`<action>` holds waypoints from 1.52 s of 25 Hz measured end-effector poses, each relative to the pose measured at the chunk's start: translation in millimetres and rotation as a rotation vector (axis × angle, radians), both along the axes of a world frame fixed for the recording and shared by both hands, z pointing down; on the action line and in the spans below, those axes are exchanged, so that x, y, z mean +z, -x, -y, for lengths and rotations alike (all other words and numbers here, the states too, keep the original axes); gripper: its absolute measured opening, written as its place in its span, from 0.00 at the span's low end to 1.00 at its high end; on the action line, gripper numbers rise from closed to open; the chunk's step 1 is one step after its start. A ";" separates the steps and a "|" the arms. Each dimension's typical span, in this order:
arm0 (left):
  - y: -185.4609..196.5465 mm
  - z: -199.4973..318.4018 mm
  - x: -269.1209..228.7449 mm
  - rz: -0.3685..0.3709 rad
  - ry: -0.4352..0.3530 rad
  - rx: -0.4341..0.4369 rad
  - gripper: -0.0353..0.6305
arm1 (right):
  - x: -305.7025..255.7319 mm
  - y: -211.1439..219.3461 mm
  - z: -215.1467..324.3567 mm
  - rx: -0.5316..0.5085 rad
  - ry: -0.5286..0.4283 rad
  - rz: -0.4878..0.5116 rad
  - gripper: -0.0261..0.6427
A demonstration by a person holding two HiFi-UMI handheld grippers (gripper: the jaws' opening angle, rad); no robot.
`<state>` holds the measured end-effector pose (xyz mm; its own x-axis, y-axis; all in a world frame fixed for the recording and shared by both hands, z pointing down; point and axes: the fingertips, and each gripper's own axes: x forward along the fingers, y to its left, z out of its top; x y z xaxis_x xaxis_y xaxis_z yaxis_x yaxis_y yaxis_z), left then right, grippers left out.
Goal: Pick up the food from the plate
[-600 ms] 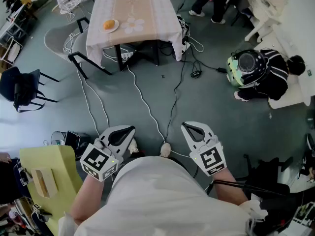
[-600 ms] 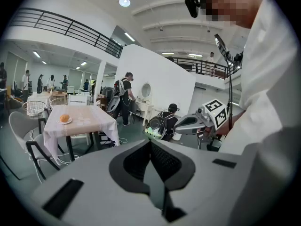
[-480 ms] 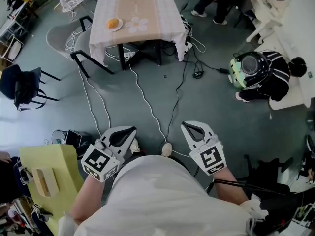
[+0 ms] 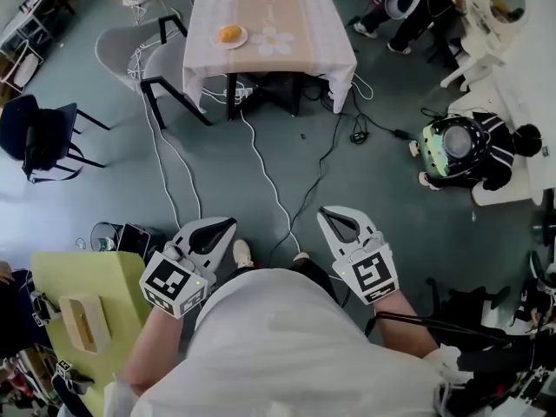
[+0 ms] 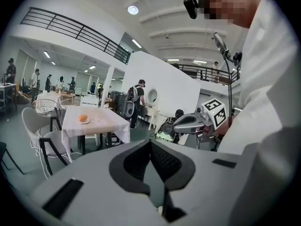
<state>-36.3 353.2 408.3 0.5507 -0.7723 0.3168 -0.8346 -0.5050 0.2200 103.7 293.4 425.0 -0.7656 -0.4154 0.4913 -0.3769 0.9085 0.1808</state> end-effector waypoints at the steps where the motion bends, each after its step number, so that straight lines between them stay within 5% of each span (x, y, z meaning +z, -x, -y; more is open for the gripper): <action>1: 7.5 -1.8 0.4 -0.004 -0.002 0.003 0.07 | -3.9 8.7 0.3 0.014 -0.005 0.016 0.06; 5: 33.6 -2.6 6.6 0.012 -0.009 0.038 0.07 | -7.2 38.6 2.8 0.040 -0.021 0.031 0.09; 7: 44.9 2.8 9.7 0.012 -0.004 0.036 0.07 | -2.8 49.1 5.0 0.050 0.008 0.034 0.26; 14: 52.4 65.9 19.7 0.010 0.003 0.028 0.07 | 8.5 58.5 62.2 0.044 0.042 0.040 0.27; 26: 86.3 300.3 25.2 0.125 0.069 -0.077 0.24 | 0.2 91.5 283.6 -0.082 0.034 0.101 0.27; 38: 189.3 481.7 82.3 0.337 0.147 -0.111 0.39 | 16.4 109.1 407.6 -0.013 0.064 0.080 0.39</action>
